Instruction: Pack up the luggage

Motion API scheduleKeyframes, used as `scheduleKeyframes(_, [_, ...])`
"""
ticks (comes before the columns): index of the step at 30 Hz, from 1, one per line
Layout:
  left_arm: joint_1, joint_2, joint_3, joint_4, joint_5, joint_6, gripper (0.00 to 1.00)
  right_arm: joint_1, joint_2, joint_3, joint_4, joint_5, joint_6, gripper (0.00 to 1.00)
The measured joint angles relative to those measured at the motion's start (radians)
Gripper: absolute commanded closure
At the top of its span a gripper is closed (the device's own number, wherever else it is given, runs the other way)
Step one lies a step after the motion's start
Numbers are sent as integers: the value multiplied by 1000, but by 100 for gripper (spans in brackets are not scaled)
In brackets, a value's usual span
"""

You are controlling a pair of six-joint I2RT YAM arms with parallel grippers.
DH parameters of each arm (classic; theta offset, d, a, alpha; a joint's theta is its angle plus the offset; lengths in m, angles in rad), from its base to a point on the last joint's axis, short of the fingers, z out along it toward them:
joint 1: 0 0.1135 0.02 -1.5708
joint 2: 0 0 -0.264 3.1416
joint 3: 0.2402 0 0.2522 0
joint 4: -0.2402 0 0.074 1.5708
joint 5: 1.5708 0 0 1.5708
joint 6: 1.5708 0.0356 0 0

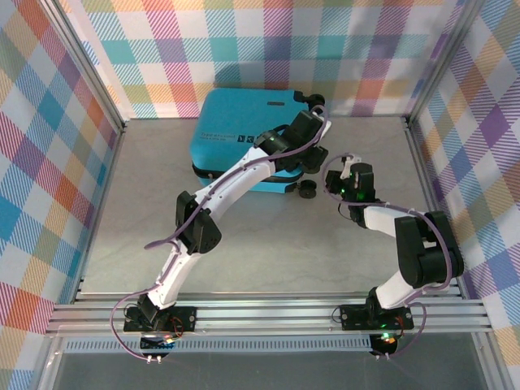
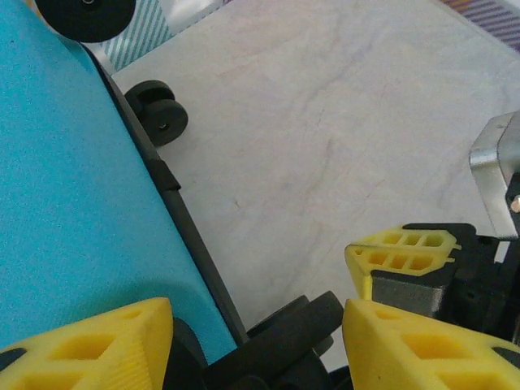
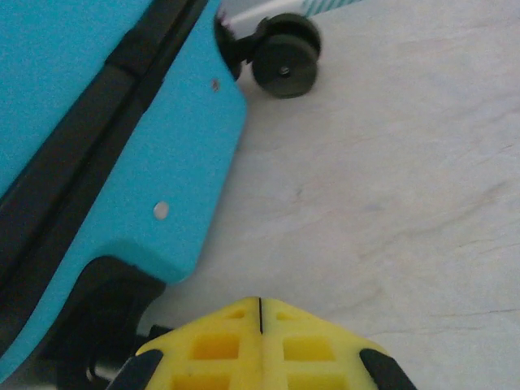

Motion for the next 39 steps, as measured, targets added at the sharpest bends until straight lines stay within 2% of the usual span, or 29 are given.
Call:
scheduleKeyframes(4, [0, -90, -140, 27, 6, 2, 43, 0, 0, -11, 4, -50, 13, 80])
scheduleKeyframes(9, [0, -208, -312, 41, 4, 2, 46, 0, -1, -11, 28, -137, 16, 69])
scheduleKeyframes(14, [0, -322, -470, 45, -21, -6, 46, 0, -25, -37, 70, -240, 23, 64])
scheduleKeyframes(21, [16, -476, -640, -36, -47, -51, 46, 35, -38, -48, 121, -380, 39, 64])
scheduleKeyframes(26, [33, -558, -721, -93, -70, -98, 46, 153, -34, -45, 151, -446, 38, 66])
scheduleKeyframes(29, [49, -614, -771, -137, -95, -137, 45, 225, -8, -31, 182, -467, 38, 73])
scheduleKeyframes(32, [71, -680, -812, -222, -133, -195, 42, 281, 27, -33, 231, -470, 38, 73])
scheduleKeyframes(36, [89, -768, -832, -291, -180, -279, 41, 383, 47, -96, 322, -403, 10, 69])
scheduleKeyframes(39, [90, -850, -866, -303, -209, -344, 41, 512, 91, -134, 398, -308, -23, 70])
